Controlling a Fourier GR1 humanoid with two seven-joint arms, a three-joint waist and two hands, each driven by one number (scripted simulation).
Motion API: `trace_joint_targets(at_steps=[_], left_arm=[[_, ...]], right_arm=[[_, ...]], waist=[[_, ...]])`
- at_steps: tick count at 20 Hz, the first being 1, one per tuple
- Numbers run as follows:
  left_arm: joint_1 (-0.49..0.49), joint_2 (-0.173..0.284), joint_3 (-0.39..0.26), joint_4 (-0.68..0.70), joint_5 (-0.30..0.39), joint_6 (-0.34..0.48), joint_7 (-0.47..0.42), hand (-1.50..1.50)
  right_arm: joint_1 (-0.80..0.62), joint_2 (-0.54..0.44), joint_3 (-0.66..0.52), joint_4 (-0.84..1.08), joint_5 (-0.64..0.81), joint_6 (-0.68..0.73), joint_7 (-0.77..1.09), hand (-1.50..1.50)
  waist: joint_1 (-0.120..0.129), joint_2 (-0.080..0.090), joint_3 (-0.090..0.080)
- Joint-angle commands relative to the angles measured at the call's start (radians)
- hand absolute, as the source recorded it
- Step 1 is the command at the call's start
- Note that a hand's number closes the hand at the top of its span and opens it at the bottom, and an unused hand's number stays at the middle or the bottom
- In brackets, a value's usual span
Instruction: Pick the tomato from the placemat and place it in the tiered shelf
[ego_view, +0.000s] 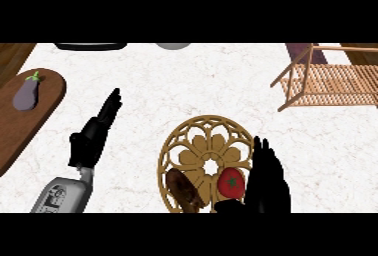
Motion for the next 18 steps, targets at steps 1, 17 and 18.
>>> trace_joint_targets(at_steps=[1, 17, 18], left_arm=[[-0.001, -0.022, -0.010, -0.018, -0.019, 0.018, 0.017, 0.00], [0.019, -0.050, -0.012, -0.059, -0.040, 0.007, 0.060, 0.00], [0.012, -0.076, -0.024, 0.006, -0.070, 0.029, 0.001, 0.00]], right_arm=[[-0.008, 0.012, 0.005, 0.034, -0.001, -0.029, 0.200, -1.50], [-0.020, 0.012, -0.008, 0.147, -0.081, -0.110, 0.134, -1.50], [-0.009, 0.012, 0.040, 0.219, -0.077, -0.182, 0.118, 1.50]], waist=[[0.000, -0.001, 0.000], [0.000, -0.001, 0.001], [-0.001, 0.001, 0.001]])
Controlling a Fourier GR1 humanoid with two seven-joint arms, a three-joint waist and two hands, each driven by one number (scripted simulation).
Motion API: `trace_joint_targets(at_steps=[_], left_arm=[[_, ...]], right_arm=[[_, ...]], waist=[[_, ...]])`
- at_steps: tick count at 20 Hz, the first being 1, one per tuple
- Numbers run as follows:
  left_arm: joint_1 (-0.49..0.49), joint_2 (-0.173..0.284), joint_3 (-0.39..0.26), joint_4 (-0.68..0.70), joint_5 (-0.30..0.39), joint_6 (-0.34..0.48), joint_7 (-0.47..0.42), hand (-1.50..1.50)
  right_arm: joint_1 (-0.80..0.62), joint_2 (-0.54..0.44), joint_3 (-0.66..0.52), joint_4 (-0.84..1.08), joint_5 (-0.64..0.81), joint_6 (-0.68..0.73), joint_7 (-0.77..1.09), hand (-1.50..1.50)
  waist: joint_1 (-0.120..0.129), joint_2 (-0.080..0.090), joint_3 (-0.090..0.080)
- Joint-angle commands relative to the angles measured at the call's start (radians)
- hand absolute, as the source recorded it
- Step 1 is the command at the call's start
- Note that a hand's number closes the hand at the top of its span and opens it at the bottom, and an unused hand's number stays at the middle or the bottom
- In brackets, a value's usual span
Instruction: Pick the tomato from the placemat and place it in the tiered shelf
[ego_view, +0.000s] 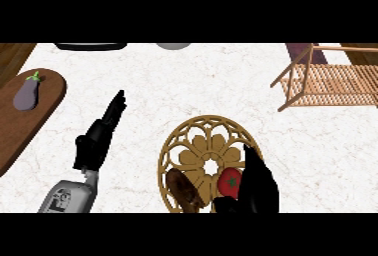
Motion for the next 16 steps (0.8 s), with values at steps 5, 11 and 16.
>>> trace_joint_targets(at_steps=[5, 11, 16], left_arm=[[-0.012, -0.002, 0.037, 0.015, -0.007, -0.014, -0.007, 0.00], [-0.013, -0.001, 0.042, -0.018, 0.002, -0.041, 0.036, 0.00], [-0.043, -0.032, 0.042, 0.027, -0.045, -0.004, 0.022, 0.00]], right_arm=[[0.005, 0.011, 0.061, 0.054, 0.040, 0.014, 0.132, 1.50], [-0.101, 0.011, 0.048, 0.080, 0.041, 0.019, 0.180, 1.50], [0.049, -0.160, -0.012, -0.088, -0.123, 0.051, -0.250, 1.50]], waist=[[-0.004, -0.001, 0.000], [0.002, 0.000, 0.000], [-0.009, 0.000, 0.001]])
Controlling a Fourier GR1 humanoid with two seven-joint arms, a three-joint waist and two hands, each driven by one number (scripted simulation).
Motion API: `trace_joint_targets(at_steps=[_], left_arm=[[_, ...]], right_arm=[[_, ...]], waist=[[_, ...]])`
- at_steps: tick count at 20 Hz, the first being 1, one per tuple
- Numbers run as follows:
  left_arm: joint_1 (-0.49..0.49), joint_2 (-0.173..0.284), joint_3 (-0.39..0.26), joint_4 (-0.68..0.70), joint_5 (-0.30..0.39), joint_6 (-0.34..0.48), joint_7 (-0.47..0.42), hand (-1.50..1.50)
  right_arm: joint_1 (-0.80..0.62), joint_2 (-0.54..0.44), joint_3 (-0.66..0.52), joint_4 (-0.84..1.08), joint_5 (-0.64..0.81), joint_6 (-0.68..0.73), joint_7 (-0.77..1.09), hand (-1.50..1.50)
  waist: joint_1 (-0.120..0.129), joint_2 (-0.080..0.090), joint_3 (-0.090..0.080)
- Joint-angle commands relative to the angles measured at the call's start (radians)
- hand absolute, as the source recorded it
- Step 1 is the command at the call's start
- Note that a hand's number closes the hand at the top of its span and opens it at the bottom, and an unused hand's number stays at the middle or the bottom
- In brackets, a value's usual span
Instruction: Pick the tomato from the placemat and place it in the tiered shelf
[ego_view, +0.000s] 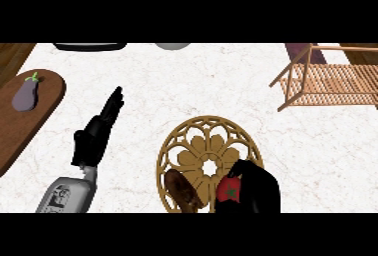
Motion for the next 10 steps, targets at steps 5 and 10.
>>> trace_joint_targets(at_steps=[5, 10], left_arm=[[0.017, -0.002, 0.002, 0.008, -0.008, -0.002, -0.005, 0.00], [0.039, 0.007, 0.011, -0.029, 0.014, -0.027, -0.007, 0.00]], right_arm=[[0.101, -0.312, -0.059, -0.208, -0.324, 0.076, -0.473, 1.50], [0.098, -0.259, -0.215, -0.327, -0.516, 0.006, -0.578, 1.50]], waist=[[-0.007, 0.000, 0.002], [-0.004, -0.001, 0.002]])
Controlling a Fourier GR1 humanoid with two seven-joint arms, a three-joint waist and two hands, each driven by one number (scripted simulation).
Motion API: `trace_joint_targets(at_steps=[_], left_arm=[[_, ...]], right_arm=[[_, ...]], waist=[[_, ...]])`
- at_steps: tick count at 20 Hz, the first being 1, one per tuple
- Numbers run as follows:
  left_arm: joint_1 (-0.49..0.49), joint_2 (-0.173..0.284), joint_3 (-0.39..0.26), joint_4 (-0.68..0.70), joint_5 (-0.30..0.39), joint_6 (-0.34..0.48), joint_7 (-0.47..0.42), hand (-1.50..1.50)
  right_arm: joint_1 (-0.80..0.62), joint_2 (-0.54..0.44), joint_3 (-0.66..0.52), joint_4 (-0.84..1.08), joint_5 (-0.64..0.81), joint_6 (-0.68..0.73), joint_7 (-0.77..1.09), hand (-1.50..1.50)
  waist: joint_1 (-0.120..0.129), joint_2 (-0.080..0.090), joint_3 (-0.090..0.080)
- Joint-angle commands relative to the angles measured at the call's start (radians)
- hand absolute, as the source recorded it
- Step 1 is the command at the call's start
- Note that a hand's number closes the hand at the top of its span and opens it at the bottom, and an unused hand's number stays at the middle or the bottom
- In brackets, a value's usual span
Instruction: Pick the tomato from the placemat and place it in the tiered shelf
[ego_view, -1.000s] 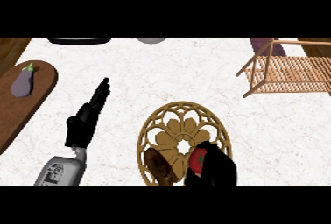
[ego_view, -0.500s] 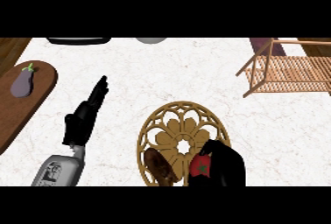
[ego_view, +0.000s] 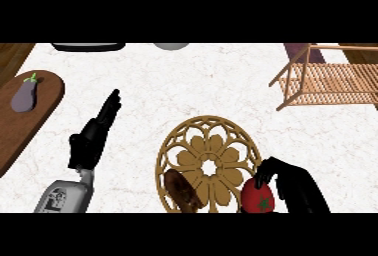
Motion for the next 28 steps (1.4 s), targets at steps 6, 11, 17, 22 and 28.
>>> trace_joint_targets(at_steps=[6, 11, 17, 22, 28], left_arm=[[0.031, 0.000, 0.006, -0.010, -0.008, -0.009, -0.021, 0.00], [-0.012, -0.028, -0.002, 0.012, -0.026, 0.004, 0.007, 0.00], [0.011, -0.009, 0.015, -0.012, -0.011, -0.022, 0.014, 0.00], [-0.023, -0.017, 0.032, 0.038, -0.020, -0.030, -0.012, 0.00], [0.022, -0.041, 0.013, -0.001, -0.028, -0.036, -0.026, 0.00]], right_arm=[[0.110, -0.075, -0.250, -0.373, -0.256, 0.004, -0.078, 1.50], [0.075, -0.097, -0.393, -0.555, -0.260, 0.039, 0.125, 1.50], [-0.099, -0.184, -0.669, -0.508, -0.373, 0.081, 0.214, 1.50], [-0.172, -0.222, -0.809, -0.442, -0.388, 0.100, 0.227, 1.50], [-0.395, -0.363, -0.949, -0.177, -0.484, 0.167, 0.227, 1.50]], waist=[[-0.006, -0.002, -0.001], [-0.006, -0.001, -0.002], [0.001, -0.002, -0.002], [0.000, 0.000, -0.002], [0.012, 0.001, -0.002]])
